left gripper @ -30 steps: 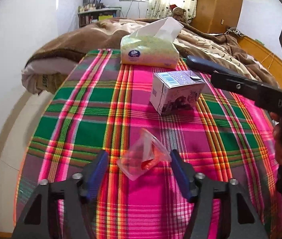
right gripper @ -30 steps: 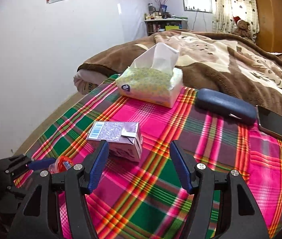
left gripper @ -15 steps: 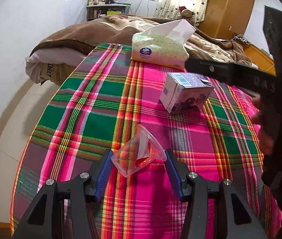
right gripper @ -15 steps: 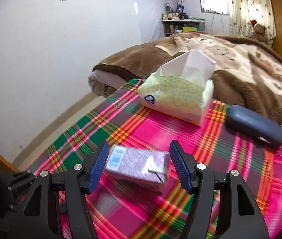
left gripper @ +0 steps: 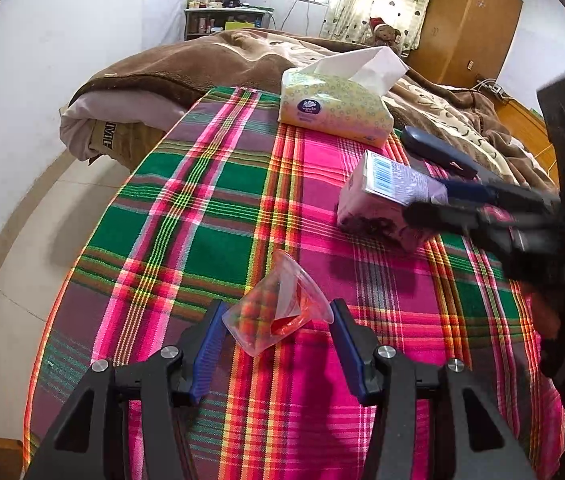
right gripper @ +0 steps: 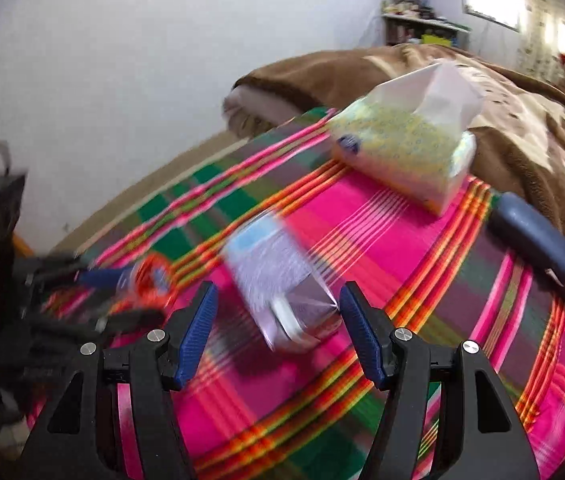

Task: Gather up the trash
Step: 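Grasp the purple juice box with the right tool while the left tool grasps the clear plastic cup, then carry the juice box and plastic cup over the white bin and release both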

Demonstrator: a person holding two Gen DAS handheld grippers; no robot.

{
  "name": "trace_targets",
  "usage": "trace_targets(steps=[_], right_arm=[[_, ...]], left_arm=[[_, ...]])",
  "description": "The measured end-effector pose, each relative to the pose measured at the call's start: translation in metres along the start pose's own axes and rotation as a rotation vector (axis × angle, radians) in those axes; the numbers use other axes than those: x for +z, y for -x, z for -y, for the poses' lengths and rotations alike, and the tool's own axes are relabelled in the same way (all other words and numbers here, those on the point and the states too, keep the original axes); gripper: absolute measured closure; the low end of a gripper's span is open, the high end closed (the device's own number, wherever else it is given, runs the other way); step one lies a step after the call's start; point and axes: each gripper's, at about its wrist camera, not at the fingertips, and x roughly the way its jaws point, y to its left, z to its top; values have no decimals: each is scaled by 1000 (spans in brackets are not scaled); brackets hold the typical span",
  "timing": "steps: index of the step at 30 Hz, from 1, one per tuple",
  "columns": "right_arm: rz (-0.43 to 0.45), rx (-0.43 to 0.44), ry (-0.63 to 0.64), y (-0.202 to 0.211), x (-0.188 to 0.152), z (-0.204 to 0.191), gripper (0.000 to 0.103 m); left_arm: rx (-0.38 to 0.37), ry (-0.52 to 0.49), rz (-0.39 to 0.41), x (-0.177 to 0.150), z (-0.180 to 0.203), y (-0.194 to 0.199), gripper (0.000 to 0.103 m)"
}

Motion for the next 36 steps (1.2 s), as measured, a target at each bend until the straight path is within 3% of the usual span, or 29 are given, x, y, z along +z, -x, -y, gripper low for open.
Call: trace_targets(steps=[3, 6, 10, 18, 23, 29, 31, 36], right_arm=[[-10, -73, 89, 0, -7, -17, 38], [22, -165, 89, -1, -4, -19, 38], [37, -156, -52, -6, 3, -1, 38], [40, -155, -164, -19, -2, 7, 39], [54, -169, -207, -21, -4, 12, 62], [69, -159, -232, -20, -6, 13, 64], [77, -163, -233, -18, -7, 12, 64], [100, -160, -244, -11, -9, 12, 64]], left_arm=[[-2, 18, 4, 0, -3, 1, 50], [1, 25, 3, 1, -4, 1, 50], [5, 31, 5, 1, -6, 1, 50], [13, 3, -3, -6, -7, 7, 50], [0, -7, -6, -6, -11, 9, 41], [-15, 16, 5, -1, -12, 4, 41], [-9, 26, 10, 0, -12, 4, 52], [1, 22, 11, -1, -10, 6, 53]])
